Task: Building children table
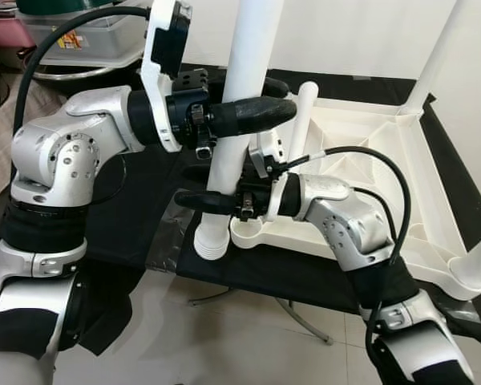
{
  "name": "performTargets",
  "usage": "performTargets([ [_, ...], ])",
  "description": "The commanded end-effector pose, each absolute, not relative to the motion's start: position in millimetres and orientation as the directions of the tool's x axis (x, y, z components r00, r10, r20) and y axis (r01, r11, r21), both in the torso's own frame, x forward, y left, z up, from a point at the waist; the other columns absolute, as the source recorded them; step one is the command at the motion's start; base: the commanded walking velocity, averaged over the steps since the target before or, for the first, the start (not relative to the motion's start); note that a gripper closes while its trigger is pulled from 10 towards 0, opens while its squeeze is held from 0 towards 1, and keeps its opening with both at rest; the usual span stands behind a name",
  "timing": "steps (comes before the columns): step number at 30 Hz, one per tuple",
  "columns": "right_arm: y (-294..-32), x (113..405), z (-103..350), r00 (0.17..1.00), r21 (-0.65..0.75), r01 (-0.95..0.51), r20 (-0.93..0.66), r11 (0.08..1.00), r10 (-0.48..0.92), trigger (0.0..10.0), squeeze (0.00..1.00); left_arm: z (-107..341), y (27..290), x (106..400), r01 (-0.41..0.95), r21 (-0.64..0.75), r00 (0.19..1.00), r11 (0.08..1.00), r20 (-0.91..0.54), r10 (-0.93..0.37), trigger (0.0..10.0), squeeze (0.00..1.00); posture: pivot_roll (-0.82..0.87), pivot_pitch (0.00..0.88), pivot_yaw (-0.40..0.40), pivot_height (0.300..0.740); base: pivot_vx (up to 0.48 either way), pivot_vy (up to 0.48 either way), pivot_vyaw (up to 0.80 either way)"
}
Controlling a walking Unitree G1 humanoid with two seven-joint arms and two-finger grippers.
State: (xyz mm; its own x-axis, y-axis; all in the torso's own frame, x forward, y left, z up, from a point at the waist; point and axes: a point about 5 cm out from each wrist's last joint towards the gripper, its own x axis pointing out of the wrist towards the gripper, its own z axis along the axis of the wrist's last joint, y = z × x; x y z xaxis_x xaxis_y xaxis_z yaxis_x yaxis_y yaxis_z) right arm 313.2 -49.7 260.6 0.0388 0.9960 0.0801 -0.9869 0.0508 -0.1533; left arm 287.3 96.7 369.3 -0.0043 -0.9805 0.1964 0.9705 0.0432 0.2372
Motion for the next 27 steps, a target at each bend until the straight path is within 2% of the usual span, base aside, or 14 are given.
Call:
performTargets([
  [1, -31, 308, 263, -0.034, -0.163, -0.986, 0.035, -0.028, 0.999, 0.0, 0.0, 368, 71, 272, 0.961, 0.251, -0.16, -0.114, 0.171, -0.972, 0.0, 0.0, -0.03, 0.062, 0.01, 0.74, 0.0, 0.0, 0.0],
  [7, -32, 310, 262, -0.031, -0.16, -0.987, 0.027, -0.026, 0.999, 0.0, 0.0, 368, 71, 267, 0.958, 0.26, -0.173, -0.125, 0.173, -0.97, 0.0, 0.0, -0.03, 0.062, 0.008, 0.74, 0.0, 0.0, 0.0],
  [10, -32, 312, 263, -0.019, -0.162, -0.987, 0.022, -0.015, 1.0, 0.0, 0.0, 379, 71, 253, 0.947, 0.302, -0.169, -0.107, 0.187, -0.968, 0.0, 0.0, -0.03, 0.066, 0.002, 0.74, 0.0, 0.0, 0.0],
  [17, -32, 317, 266, 0.027, -0.167, -0.985, 0.047, 0.035, 0.999, 0.0, 0.0, 387, 69, 264, 0.95, 0.308, -0.125, -0.049, 0.233, -0.964, 0.0, 0.0, -0.03, 0.067, -0.004, 0.74, 0.0, 0.0, 0.0],
  [18, -32, 318, 267, 0.033, -0.17, -0.985, 0.053, 0.042, 0.998, 0.0, 0.0, 389, 68, 263, 0.949, 0.313, -0.118, -0.04, 0.235, -0.965, 1.5, 0.0, -0.03, 0.066, -0.004, 0.74, 0.0, 0.0, 0.0],
  [20, -32, 319, 268, 0.038, -0.172, -0.984, 0.058, 0.047, 0.998, 0.0, 0.0, 390, 68, 263, 0.948, 0.316, -0.113, -0.034, 0.235, -0.965, 1.8, 0.0, -0.03, 0.066, -0.004, 0.74, 0.0, 0.0, 0.0],
  [21, -32, 319, 268, 0.041, -0.175, -0.983, 0.06, 0.051, 0.997, 0.0, 0.0, 390, 69, 263, 0.947, 0.321, -0.105, -0.026, 0.234, -0.967, 2.8, 0.0, -0.03, 0.067, -0.003, 0.74, 0.0, 0.0, 0.0],
  [22, -33, 320, 268, 0.047, -0.18, -0.982, 0.063, 0.058, 0.997, 0.0, 0.0, 388, 70, 269, 0.947, 0.322, -0.081, 0.0, 0.239, -0.968, 10.0, 0.0, -0.02, 0.065, -0.003, 0.74, 0.0, 0.0, 0.0],
  [23, -33, 320, 268, 0.047, -0.18, -0.982, 0.063, 0.058, 0.997, 0.0, 0.0, 388, 70, 269, 0.947, 0.322, -0.081, 0.0, 0.239, -0.968, 10.0, 0.0, -0.02, 0.065, -0.003, 0.74, 0.0, 0.0, 0.0],
  [24, -34, 321, 269, 0.061, -0.187, -0.98, 0.069, 0.073, 0.996, 0.0, 0.0, 386, 73, 277, 0.95, 0.31, -0.051, 0.032, 0.255, -0.966, 10.0, 1.0, -0.02, 0.063, -0.001, 0.74, 0.0, 0.0, 0.0],
  [27, -35, 324, 271, 0.087, -0.195, -0.976, 0.082, 0.102, 0.993, 0.0, 0.0, 387, 78, 282, 0.949, 0.307, -0.024, 0.067, 0.283, -0.959, 10.0, 1.0, -0.02, 0.064, -0.002, 0.74, 0.0, 0.0, 0.0],
])
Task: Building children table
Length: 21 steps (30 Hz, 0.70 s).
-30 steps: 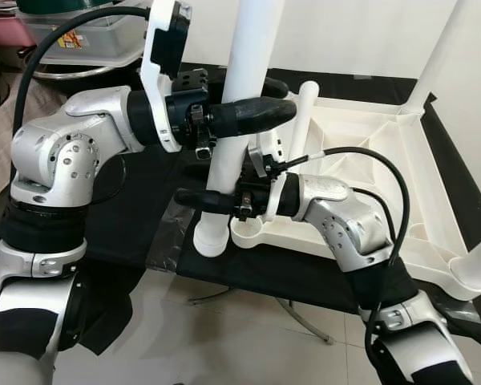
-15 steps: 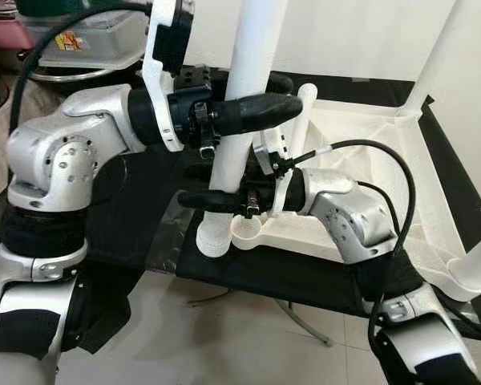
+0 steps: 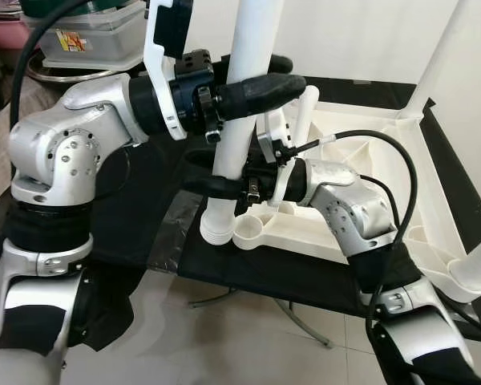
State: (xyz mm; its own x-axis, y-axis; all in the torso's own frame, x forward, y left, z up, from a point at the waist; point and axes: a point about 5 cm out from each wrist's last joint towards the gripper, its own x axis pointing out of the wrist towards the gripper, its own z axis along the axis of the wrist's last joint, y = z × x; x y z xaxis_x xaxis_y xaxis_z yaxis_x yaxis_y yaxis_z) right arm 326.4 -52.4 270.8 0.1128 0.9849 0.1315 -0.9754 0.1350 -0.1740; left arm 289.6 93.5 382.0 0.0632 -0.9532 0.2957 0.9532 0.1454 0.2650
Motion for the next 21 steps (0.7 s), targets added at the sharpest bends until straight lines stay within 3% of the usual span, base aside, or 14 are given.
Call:
performTargets([
  [1, -36, 326, 273, 0.104, -0.2, -0.972, 0.087, 0.119, 0.991, 0.0, 0.0, 389, 81, 285, 0.947, 0.309, -0.005, 0.091, 0.298, -0.955, 10.0, 1.0, -0.03, 0.063, -0.001, 0.74, 0.0, 0.0, 0.0],
  [11, -49, 340, 279, 0.221, -0.214, -0.947, 0.104, 0.239, 0.97, 0.0, 0.0, 402, 107, 295, 0.929, 0.3, 0.092, 0.215, 0.376, -0.922, 10.0, 1.0, -0.02, 0.076, -0.006, 0.74, 0.0, 0.0, 0.0],
  [13, -70, 353, 288, 0.312, -0.223, -0.918, 0.104, 0.328, 0.944, 0.0, 0.0, 404, 152, 293, 0.904, 0.255, 0.213, 0.344, 0.429, -0.878, 10.0, 1.0, -0.01, 0.114, -0.019, 0.74, 0.0, 0.0, 0.0],
  [14, -70, 353, 288, 0.312, -0.223, -0.918, 0.104, 0.328, 0.944, 0.0, 0.0, 404, 152, 293, 0.904, 0.255, 0.213, 0.344, 0.429, -0.878, 10.0, 1.0, -0.01, 0.114, -0.019, 0.74, 0.0, 0.0, 0.0],
  [15, -84, 359, 294, 0.355, -0.229, -0.901, 0.101, 0.369, 0.929, 0.0, 0.0, 399, 179, 287, 0.879, 0.226, 0.29, 0.42, 0.446, -0.847, 10.0, 1.0, -0.01, 0.129, -0.026, 0.74, 0.0, 0.0, 0.0],
  [21, -105, 367, 303, 0.407, -0.24, -0.877, 0.09, 0.417, 0.909, 0.0, 0.0, 377, 212, 275, 0.843, 0.146, 0.411, 0.517, 0.445, -0.796, 10.0, 1.0, 0.0, 0.161, -0.043, 0.74, 0.0, 0.0, 0.0],
])
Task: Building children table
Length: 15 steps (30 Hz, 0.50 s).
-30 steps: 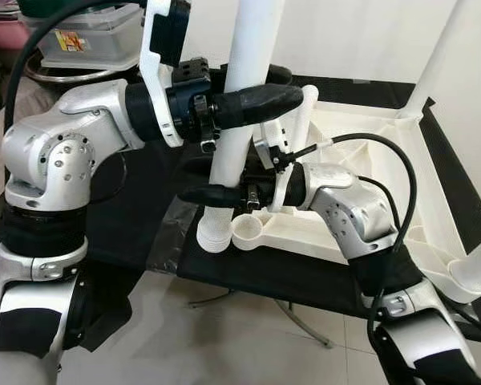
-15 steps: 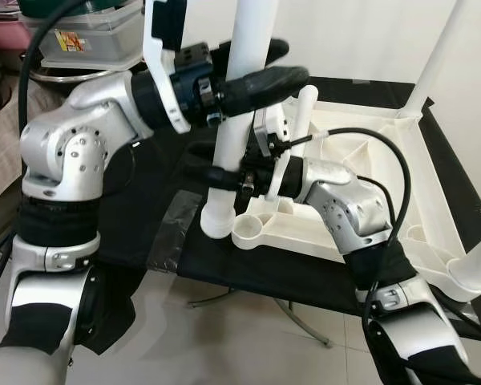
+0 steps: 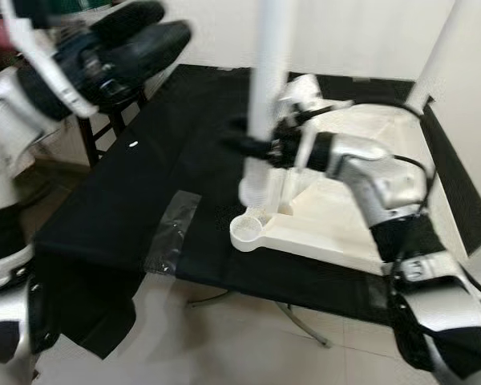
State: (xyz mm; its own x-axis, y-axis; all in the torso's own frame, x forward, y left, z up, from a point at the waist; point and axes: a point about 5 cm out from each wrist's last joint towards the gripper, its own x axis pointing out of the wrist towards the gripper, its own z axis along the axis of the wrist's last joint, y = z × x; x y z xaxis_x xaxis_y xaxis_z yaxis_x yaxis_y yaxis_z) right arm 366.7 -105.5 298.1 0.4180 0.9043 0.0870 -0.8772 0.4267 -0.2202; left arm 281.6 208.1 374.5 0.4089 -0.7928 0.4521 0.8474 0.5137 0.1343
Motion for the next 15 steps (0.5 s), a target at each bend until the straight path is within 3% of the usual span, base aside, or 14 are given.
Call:
performTargets([
  [1, -105, 367, 303, 0.407, -0.24, -0.877, 0.09, 0.417, 0.909, 0.0, 0.0, 377, 212, 275, 0.843, 0.146, 0.411, 0.517, 0.445, -0.796, 10.0, 1.0, 0.0, 0.161, -0.043, 0.74, 0.0, 0.0, 0.0],
  [4, -113, 369, 309, 0.402, -0.231, -0.88, 0.101, 0.414, 0.91, 0.0, 0.0, 351, 222, 262, 0.805, 0.081, 0.511, 0.588, 0.409, -0.756, 10.0, 1.0, 0.0, 0.186, -0.048, 0.74, 0.0, 0.0, 0.0],
  [5, -114, 369, 310, 0.386, -0.223, -0.889, 0.105, 0.4, 0.917, 7.8, 0.0, 341, 223, 259, 0.788, 0.067, 0.547, 0.612, 0.38, -0.746, 10.0, 1.0, 0.0, 0.186, -0.048, 0.74, 0.0, 0.0, 0.0],
  [6, -114, 366, 312, 0.328, -0.216, -0.913, 0.11, 0.345, 0.938, 10.0, 0.0, 323, 218, 257, 0.779, 0.042, 0.581, 0.626, 0.327, -0.745, 10.0, 1.0, 0.0, 0.213, -0.049, 0.74, 0.0, 0.0, 0.0],
  [7, -113, 363, 312, 0.272, -0.205, -0.935, 0.112, 0.291, 0.956, 10.0, 0.0, 307, 213, 256, 0.775, 0.029, 0.603, 0.632, 0.269, -0.751, 10.0, 1.0, 0.0, 0.213, -0.049, 0.74, 0.0, 0.0, 0.0],
  [9, -113, 363, 312, 0.272, -0.205, -0.935, 0.112, 0.291, 0.956, 10.0, 0.0, 307, 213, 256, 0.775, 0.029, 0.603, 0.632, 0.269, -0.751, 10.0, 1.0, 0.0, 0.213, -0.049, 0.74, 0.0, 0.0, 0.0],
  [10, -113, 358, 311, 0.197, -0.197, -0.956, 0.114, 0.217, 0.974, 10.0, 0.0, 286, 203, 253, 0.775, 0.018, 0.616, 0.631, 0.196, -0.763, 10.0, 0.0, 0.01, 0.232, -0.047, 0.74, 0.0, 0.0, 0.0],
  [11, -114, 354, 309, 0.113, -0.191, -0.973, 0.104, 0.132, 0.988, 10.0, 0.0, 259, 191, 249, 0.771, -0.008, 0.633, 0.637, 0.122, -0.765, 10.0, 0.0, 0.01, 0.249, -0.045, 0.74, 0.0, 0.0, 0.0],
  [12, -114, 354, 309, 0.113, -0.191, -0.973, 0.104, 0.132, 0.988, 10.0, 0.0, 259, 191, 249, 0.771, -0.008, 0.633, 0.637, 0.122, -0.765, 10.0, 0.0, 0.01, 0.249, -0.045, 0.74, 0.0, 0.0, 0.0],
  [15, -119, 351, 299, -0.006, -0.192, -0.981, 0.059, 0.006, 0.998, 10.0, 0.0, 202, 157, 233, 0.699, -0.079, 0.713, 0.711, 0.0, -0.701, 10.0, 0.0, 0.0, 0.294, -0.041, 0.74, 0.0, 0.0, 0.0],
])
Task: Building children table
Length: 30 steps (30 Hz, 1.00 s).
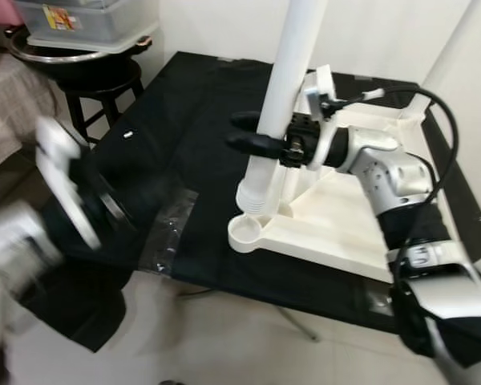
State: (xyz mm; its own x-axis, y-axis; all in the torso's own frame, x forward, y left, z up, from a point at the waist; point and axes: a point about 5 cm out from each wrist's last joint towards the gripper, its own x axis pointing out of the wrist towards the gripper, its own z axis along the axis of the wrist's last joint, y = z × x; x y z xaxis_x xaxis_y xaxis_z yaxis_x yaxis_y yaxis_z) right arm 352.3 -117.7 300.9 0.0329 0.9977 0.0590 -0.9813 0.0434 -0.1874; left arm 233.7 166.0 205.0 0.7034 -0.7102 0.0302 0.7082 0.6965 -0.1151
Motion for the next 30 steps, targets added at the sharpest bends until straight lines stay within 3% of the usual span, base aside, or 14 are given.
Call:
performTargets([
  [1, -118, 351, 298, -0.016, -0.191, -0.982, 0.054, -0.006, 0.998, 10.0, 0.0, 195, 152, 228, 0.684, -0.074, 0.727, 0.726, -0.018, -0.687, 10.0, 0.0, 0.0, 0.32, -0.042, 0.74, 0.0, 0.0, 0.0],
  [4, -117, 350, 296, -0.033, -0.197, -0.98, 0.042, -0.024, 0.999, 10.0, 0.0, 189, 148, 224, 0.665, -0.07, 0.743, 0.743, -0.037, -0.668, 10.0, 0.0, 0.0, 0.32, -0.042, 0.74, 0.0, 0.0, 0.0],
  [6, -111, 346, 293, -0.097, -0.222, -0.971, 0.007, -0.093, 0.995, 10.0, 0.0, 177, 149, 219, 0.574, -0.044, 0.815, 0.818, -0.069, -0.575, 10.0, 0.0, 0.0, 0.361, -0.04, 0.74, 0.0, 0.0, 0.0],
  [12, -94, 341, 295, -0.158, -0.322, -0.934, -0.025, -0.157, 0.987, 10.0, 0.0, 189, 167, 214, 0.363, 0.09, 0.931, 0.927, 0.013, -0.366, 10.0, 0.0, 0.02, 0.408, -0.039, 0.74, 0.0, 0.0, 0.0],
  [18, -88, 337, 301, -0.217, -0.36, -0.908, -0.031, -0.213, 0.976, 10.0, 0.0, 190, 166, 203, 0.273, 0.171, 0.957, 0.947, 0.049, -0.284, 10.0, 0.0, 0.03, 0.436, -0.039, 0.74, 0.0, 0.0, 0.0],
  [30, -73, 329, 310, -0.324, -0.396, -0.852, -0.114, -0.342, 0.939, 10.0, 0.0, 193, 176, 196, 0.138, 0.204, 0.984, 0.969, 0.083, -0.157, 10.0, 0.0, 0.03, 0.441, -0.059, 0.74, 0.0, 0.0, 0.0],
])
